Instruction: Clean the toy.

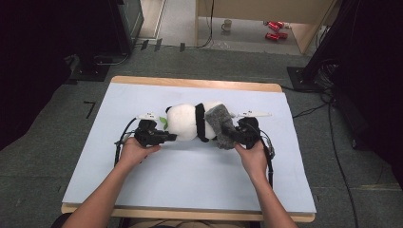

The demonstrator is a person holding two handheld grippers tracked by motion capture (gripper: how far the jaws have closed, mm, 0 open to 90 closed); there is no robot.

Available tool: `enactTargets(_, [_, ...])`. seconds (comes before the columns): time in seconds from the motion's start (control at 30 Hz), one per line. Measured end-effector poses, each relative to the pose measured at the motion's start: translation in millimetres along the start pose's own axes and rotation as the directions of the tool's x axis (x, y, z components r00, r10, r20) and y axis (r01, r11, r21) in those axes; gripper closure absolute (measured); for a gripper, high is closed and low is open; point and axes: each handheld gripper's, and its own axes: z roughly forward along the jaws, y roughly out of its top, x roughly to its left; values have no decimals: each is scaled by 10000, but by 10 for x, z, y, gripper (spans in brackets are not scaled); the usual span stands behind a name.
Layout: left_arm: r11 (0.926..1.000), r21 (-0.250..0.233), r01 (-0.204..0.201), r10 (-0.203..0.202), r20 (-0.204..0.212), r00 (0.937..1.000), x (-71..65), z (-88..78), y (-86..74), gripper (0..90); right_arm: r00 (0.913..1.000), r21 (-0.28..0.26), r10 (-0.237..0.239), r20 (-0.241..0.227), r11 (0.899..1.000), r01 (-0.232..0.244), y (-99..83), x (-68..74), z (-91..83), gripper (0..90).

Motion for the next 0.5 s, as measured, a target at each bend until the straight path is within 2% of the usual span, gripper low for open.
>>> enactTargets(0.13, [9998, 51, 174, -174, 38, 9998, 17, -7, -1, 764, 9988, 53, 335, 368, 9994, -337, 13, -99, -58, 779])
enactTargets(0.17, [9998, 72, 209, -210, 37, 9998, 20, -10, -2, 764, 9983, 3, 460, 355, 9989, -460, 32, -97, -90, 780])
enactTargets(0.23, [9998, 107, 166, -166, 2, 9999, 18, -11, -6, 763, 9990, -232, 376, 236, 9990, -370, 82, -45, -156, 780])
enactTargets(0.37, [9996, 121, 252, -253, 35, 9997, -6, -2, -11, 764, 9993, -718, -107, -369, 9974, 80, 202, 197, -243, 780])
enactTargets(0.5, [9997, 106, 236, -237, 91, 9997, -74, -5, -19, 764, 9917, -514, -593, -1139, 9972, 538, 228, 471, -116, 780])
